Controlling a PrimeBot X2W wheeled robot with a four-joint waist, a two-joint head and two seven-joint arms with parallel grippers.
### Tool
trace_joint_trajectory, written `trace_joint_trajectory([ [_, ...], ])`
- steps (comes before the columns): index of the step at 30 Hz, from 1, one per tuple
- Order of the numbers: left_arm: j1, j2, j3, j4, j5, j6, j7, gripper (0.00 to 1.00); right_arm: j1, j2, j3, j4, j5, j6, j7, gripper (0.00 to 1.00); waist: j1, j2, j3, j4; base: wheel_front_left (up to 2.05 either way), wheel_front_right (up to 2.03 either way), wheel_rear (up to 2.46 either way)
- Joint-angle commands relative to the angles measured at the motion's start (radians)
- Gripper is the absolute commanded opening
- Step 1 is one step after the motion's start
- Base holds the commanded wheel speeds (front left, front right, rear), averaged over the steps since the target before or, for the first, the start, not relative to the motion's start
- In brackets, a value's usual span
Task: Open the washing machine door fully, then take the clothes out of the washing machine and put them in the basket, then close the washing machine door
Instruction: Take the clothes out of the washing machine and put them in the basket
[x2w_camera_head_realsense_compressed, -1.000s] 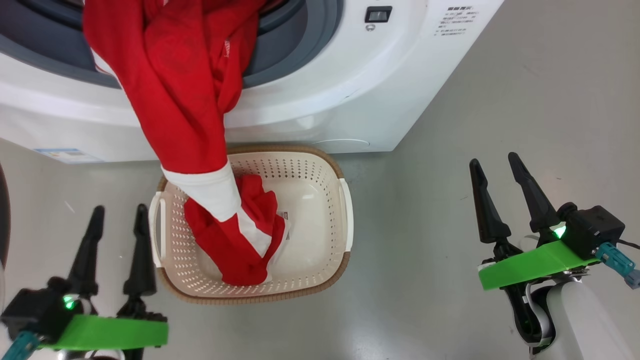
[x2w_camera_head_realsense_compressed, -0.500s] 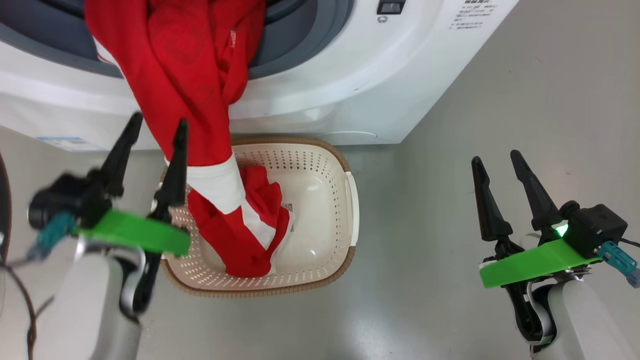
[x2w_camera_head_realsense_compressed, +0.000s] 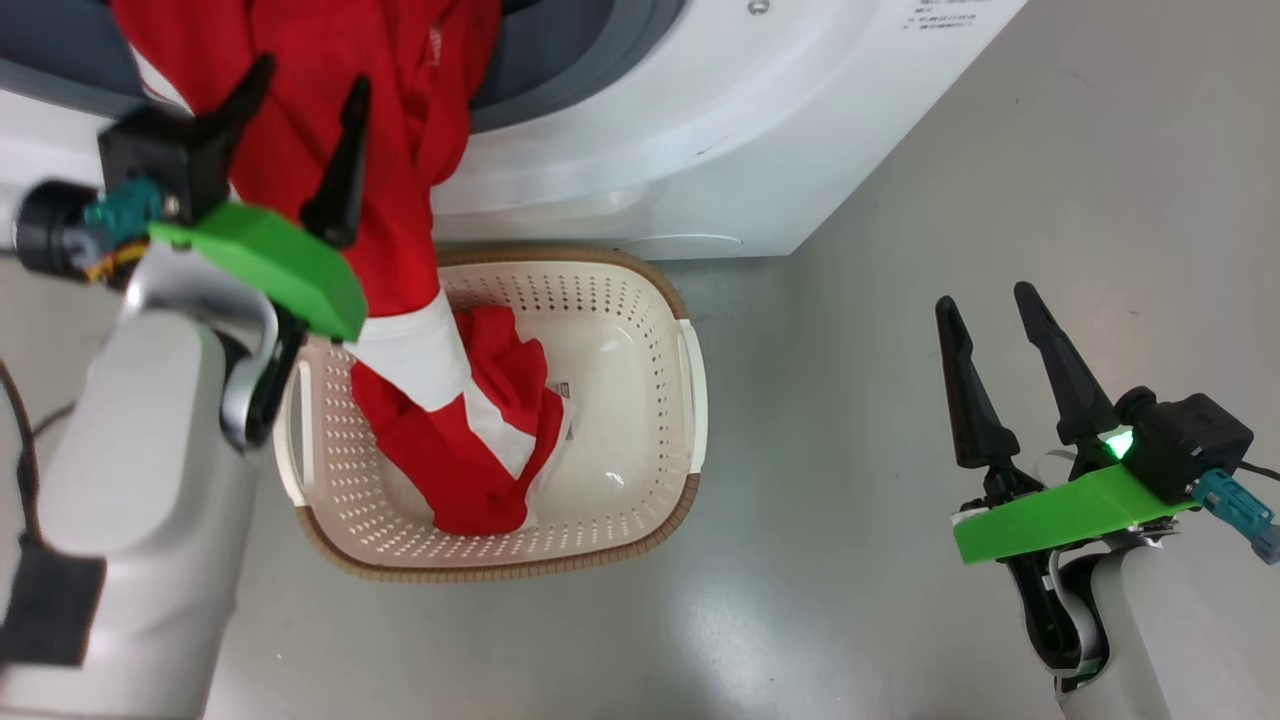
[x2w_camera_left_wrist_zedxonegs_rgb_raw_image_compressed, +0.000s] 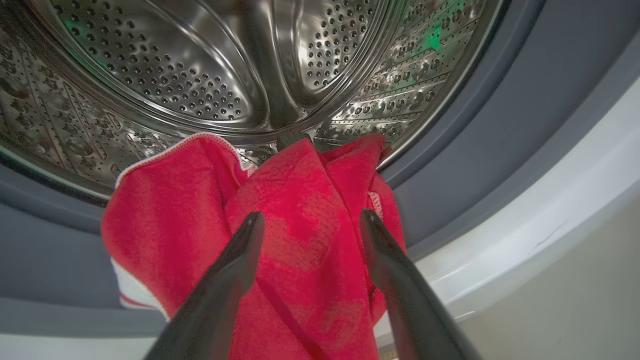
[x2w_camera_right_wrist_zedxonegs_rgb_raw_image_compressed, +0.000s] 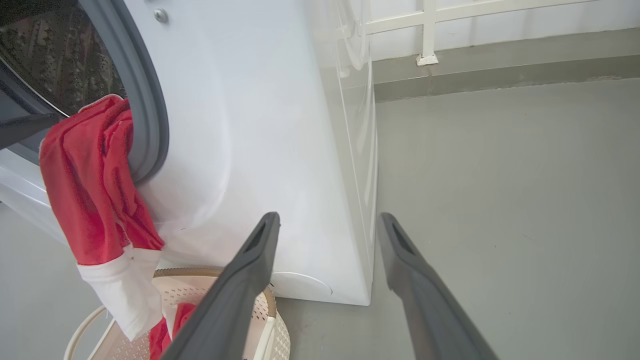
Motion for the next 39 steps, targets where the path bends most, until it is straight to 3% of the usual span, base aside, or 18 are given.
trace_joint_trajectory([
  [1,-0.049,0.044,0.013,0.006,0.018,-0.001,0.007,1.0,-0.011,0.002,0.026,-0.026,0.008,0.006,-0.006,1.0,0.0,0.0,0.007,-0.005,0.0,0.0,0.0],
  [13,-0.233,0.074,-0.08,0.271,0.045,-0.005,0.067,1.0,-0.022,0.002,0.047,-0.025,0.023,0.006,-0.006,1.0,0.0,0.0,0.02,-0.031,0.0,0.0,0.0],
  [24,-0.332,0.066,-0.173,0.468,0.006,-0.005,0.042,1.0,-0.027,0.002,0.057,-0.029,0.029,0.006,-0.006,1.0,0.0,0.0,0.027,-0.044,0.0,0.0,0.0],
  [25,-0.339,0.066,-0.179,0.482,0.004,-0.005,0.036,0.91,-0.028,0.002,0.059,-0.029,0.03,0.006,-0.006,1.0,0.0,0.0,0.027,-0.046,0.0,0.0,0.0],
  [27,-0.352,0.067,-0.191,0.509,0.0,-0.005,0.026,0.49,-0.03,0.002,0.06,-0.03,0.032,0.006,-0.006,1.0,0.0,0.0,0.03,-0.049,0.0,0.0,0.0],
  [30,-0.37,0.067,-0.206,0.544,-0.007,-0.005,0.012,0.27,-0.032,0.002,0.061,-0.031,0.033,0.006,-0.006,1.0,0.0,0.0,0.033,-0.053,0.0,0.0,0.0],
  [35,-0.392,0.069,-0.226,0.589,-0.02,-0.005,-0.015,0.05,-0.034,0.002,0.058,-0.031,0.035,0.006,-0.006,1.0,0.0,0.0,0.037,-0.057,0.0,0.0,0.0],
  [39,-0.396,0.058,-0.233,0.602,-0.049,-0.005,-0.059,0.0,-0.033,0.002,0.052,-0.031,0.034,0.006,-0.006,1.0,0.0,0.0,0.036,-0.053,0.0,0.0,0.0],
])
